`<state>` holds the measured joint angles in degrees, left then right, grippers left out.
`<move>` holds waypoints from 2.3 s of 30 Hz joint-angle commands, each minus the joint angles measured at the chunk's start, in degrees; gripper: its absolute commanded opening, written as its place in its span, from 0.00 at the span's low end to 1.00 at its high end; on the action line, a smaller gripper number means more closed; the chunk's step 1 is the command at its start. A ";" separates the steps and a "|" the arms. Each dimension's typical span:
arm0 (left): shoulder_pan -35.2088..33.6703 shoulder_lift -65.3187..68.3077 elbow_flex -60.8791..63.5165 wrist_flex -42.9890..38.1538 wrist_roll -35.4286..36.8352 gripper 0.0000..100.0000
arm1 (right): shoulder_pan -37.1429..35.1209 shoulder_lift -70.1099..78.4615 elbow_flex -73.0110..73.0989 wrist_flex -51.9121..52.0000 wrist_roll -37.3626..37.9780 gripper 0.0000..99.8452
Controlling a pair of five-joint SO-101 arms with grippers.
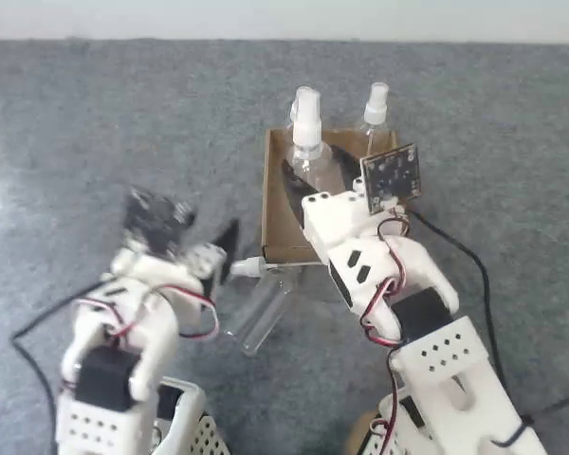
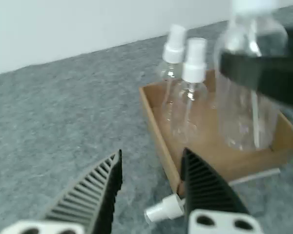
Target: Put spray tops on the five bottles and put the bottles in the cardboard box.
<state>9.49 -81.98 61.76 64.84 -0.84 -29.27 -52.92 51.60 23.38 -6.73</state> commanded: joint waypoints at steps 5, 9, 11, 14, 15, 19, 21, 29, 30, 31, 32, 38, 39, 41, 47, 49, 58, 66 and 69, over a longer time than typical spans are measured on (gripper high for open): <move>3.78 -11.25 8.75 -4.13 -0.79 0.29 | -6.46 10.42 -16.18 10.24 -0.97 0.01; 3.43 -10.20 9.45 -5.89 -0.79 0.29 | -11.56 13.49 -20.57 15.08 -0.97 0.01; 3.34 -9.14 10.86 -8.35 -0.88 0.29 | -13.05 13.41 -21.89 17.71 -0.79 0.01; 3.34 -7.30 12.62 -10.81 -0.97 0.29 | -13.67 12.44 -24.09 22.37 -0.70 0.01; 3.25 -7.03 12.70 -10.99 -1.49 0.29 | -13.58 11.91 -24.53 23.69 -0.62 0.01; 3.25 -6.77 12.88 -11.08 -2.20 0.29 | -13.32 8.66 -24.26 26.77 -0.53 0.01; 2.90 -6.77 12.88 -10.99 -2.20 0.29 | -11.65 7.08 -23.47 28.09 -0.18 0.01; -1.32 -6.77 12.97 -10.81 -2.37 0.29 | 0.04 3.91 -20.40 27.82 5.10 0.01; -1.41 -6.77 12.97 -10.81 -2.46 0.29 | 2.33 3.91 -20.31 27.74 5.10 0.01; -1.58 -6.77 13.05 -10.64 -2.46 0.29 | 4.70 3.91 -20.13 26.77 5.10 0.01; -2.55 -6.86 13.05 -9.76 -2.55 0.29 | 7.43 3.91 -19.60 25.27 5.10 0.01; -12.92 -6.86 13.05 -7.91 -2.64 0.22 | 12.97 3.91 -4.22 5.14 5.10 0.01; -15.38 -6.86 13.32 -7.91 -2.64 0.22 | 12.97 3.91 -0.97 1.19 5.10 0.01; -19.52 -6.86 15.08 -8.44 -3.25 0.22 | 13.41 3.91 4.31 -6.46 5.19 0.01; -22.95 -6.86 23.43 -15.38 -7.65 0.22 | 14.55 5.32 10.81 -18.68 5.19 0.01; -22.95 -6.86 23.60 -16.18 -7.65 0.22 | 15.08 8.48 10.64 -20.62 5.19 0.01; -22.95 -6.86 23.69 -16.18 -7.65 0.22 | 16.75 25.27 8.00 -30.55 5.10 0.01; -22.95 -6.86 23.69 -16.09 -7.65 0.22 | 16.75 34.95 7.91 -39.43 5.10 0.01; -22.95 -6.86 23.78 -16.09 -7.65 0.22 | 16.84 37.32 7.91 -41.80 5.10 0.01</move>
<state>-13.27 -89.10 85.85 50.07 -7.96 -13.10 -16.09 63.12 -15.30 -2.24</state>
